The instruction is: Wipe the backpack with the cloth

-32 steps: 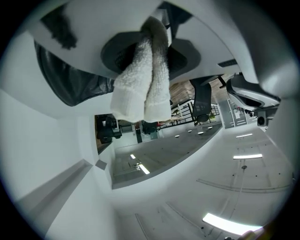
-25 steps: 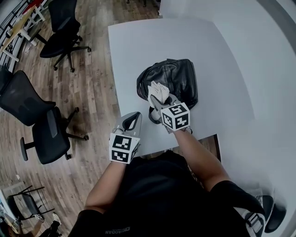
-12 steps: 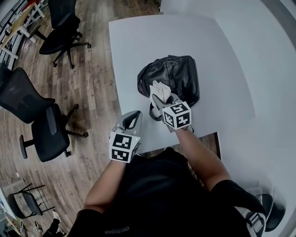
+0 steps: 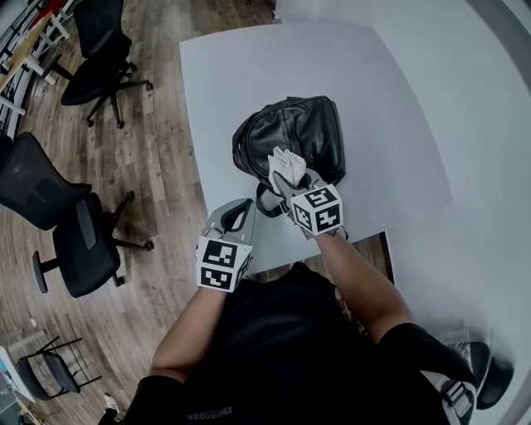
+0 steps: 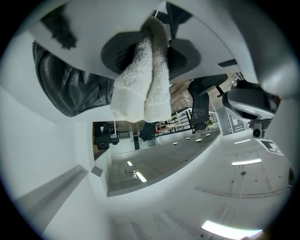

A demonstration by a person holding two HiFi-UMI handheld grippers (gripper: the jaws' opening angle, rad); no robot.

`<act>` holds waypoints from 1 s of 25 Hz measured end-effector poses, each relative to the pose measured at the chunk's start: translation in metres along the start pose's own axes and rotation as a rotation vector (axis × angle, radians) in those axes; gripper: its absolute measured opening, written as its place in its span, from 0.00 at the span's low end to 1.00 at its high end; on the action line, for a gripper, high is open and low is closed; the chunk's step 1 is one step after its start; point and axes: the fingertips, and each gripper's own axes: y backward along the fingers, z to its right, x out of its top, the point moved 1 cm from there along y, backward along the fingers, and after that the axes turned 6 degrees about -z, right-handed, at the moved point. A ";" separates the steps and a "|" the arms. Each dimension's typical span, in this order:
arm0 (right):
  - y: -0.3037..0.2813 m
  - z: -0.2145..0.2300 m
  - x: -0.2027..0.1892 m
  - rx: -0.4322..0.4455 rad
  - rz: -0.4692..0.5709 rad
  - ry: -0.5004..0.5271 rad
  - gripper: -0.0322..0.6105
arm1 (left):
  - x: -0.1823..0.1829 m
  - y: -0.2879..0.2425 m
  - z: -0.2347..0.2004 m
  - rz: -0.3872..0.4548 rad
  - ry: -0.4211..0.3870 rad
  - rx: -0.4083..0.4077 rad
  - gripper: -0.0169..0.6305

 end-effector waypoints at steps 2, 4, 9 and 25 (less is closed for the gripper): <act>0.004 0.004 -0.003 -0.005 -0.004 0.009 0.22 | 0.001 -0.004 0.004 -0.003 0.002 -0.005 0.04; 0.009 0.008 -0.004 -0.010 -0.004 0.012 0.22 | 0.003 -0.008 0.008 -0.005 0.002 -0.010 0.04; 0.026 0.021 -0.006 -0.026 -0.002 0.009 0.22 | 0.010 -0.018 0.019 -0.008 -0.006 -0.023 0.04; 0.071 0.058 -0.018 -0.064 0.010 -0.014 0.22 | 0.019 -0.035 0.042 -0.008 -0.007 -0.007 0.04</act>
